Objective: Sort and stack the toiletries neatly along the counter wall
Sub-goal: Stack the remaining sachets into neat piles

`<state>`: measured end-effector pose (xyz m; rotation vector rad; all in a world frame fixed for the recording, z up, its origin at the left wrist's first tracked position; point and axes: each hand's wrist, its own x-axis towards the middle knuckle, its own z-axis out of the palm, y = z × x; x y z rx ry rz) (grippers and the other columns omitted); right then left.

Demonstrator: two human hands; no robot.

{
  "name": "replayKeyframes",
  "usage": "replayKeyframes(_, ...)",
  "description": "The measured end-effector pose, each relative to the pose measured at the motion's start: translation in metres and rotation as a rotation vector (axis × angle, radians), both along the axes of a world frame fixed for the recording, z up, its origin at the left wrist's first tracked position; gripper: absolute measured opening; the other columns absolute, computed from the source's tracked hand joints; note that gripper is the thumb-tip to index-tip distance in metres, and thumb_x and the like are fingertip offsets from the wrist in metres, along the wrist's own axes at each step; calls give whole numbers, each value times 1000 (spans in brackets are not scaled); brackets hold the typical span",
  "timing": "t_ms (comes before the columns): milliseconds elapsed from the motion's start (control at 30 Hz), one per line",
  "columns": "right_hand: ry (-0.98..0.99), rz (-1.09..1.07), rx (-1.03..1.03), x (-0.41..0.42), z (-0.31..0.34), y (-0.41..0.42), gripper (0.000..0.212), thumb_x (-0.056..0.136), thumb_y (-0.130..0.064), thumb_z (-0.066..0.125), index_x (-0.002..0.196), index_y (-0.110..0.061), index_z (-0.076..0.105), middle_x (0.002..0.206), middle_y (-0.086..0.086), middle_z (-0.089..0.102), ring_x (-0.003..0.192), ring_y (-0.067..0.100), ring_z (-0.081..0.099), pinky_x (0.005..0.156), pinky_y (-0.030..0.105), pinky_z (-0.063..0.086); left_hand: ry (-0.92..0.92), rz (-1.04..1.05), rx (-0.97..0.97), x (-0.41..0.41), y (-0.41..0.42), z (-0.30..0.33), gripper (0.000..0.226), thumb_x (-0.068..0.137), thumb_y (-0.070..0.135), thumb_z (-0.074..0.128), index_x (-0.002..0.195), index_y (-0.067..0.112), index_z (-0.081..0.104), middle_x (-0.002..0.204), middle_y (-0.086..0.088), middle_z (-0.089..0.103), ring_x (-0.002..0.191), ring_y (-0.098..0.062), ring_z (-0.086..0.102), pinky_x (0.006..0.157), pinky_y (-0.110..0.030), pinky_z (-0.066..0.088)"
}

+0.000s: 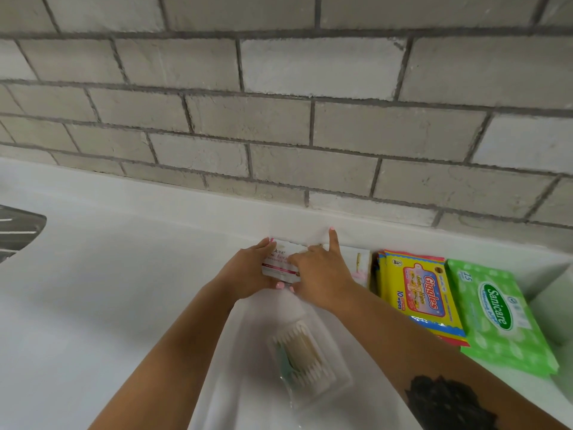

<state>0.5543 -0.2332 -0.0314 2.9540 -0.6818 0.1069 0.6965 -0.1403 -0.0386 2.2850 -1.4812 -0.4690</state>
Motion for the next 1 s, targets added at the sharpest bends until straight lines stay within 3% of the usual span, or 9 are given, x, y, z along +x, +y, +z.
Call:
replayKeyframes(167,-1,11,-4,3,-2,0,46,84,-52,52,121,-25,56,106,-2,66,109,23,57,105,55,-22,21,7,12,2,-1,2,103,70,37,80,149,16,18,157,1,18,141,-16,27,111,-20,22)
replayKeyframes(300,-4,4,-7,3,1,1,41,84,-52,52,115,-26,59,102,-3,67,107,21,57,106,57,-20,11,7,11,3,-1,-1,97,68,39,81,147,19,27,157,4,17,141,-14,27,110,-19,22)
replayKeyframes(367,-18,-2,13,2,3,2,40,84,-53,53,115,-27,59,102,-5,67,108,20,57,106,56,-21,22,20,8,5,0,-2,100,65,42,82,147,23,29,157,5,17,141,-15,27,113,-23,22)
replayKeyframes(467,-39,-7,50,-4,13,3,48,85,-54,52,124,-27,54,112,-5,64,113,19,54,109,55,-17,25,19,-12,2,4,3,104,62,51,81,147,26,27,157,5,18,142,-17,26,118,-43,18)
replayKeyframes(567,-131,-28,141,-14,30,7,43,91,-47,48,128,-27,51,120,-4,62,119,17,51,114,47,-10,27,44,-98,-7,9,13,80,76,53,68,144,25,35,155,5,25,142,-13,26,117,-47,18)
replayKeyframes(633,-242,-47,217,-23,40,10,36,94,-37,46,128,-27,51,119,-3,64,117,17,53,116,38,7,29,72,-217,-14,13,19,57,86,46,58,138,25,46,150,6,35,139,-12,33,116,-43,25)
replayKeyframes(733,-421,-120,347,-45,55,16,30,94,-29,49,123,-26,56,114,-2,67,106,21,59,92,29,40,35,123,-360,-31,22,34,38,93,36,51,129,26,55,141,7,49,128,-13,49,109,-29,36)
replayKeyframes(833,-508,-160,419,-76,67,23,27,93,-27,52,119,-27,58,115,-5,66,104,19,61,88,32,47,31,148,-428,-56,34,49,34,94,32,51,128,27,56,136,10,53,126,-8,49,102,-15,32)
replayKeyframes(1000,-629,-207,488,-138,85,42,25,90,-24,57,115,-28,61,109,-10,66,96,14,63,85,29,48,102,117,-537,-113,55,67,33,94,26,54,127,28,56,130,13,57,121,-3,50,94,-7,32)
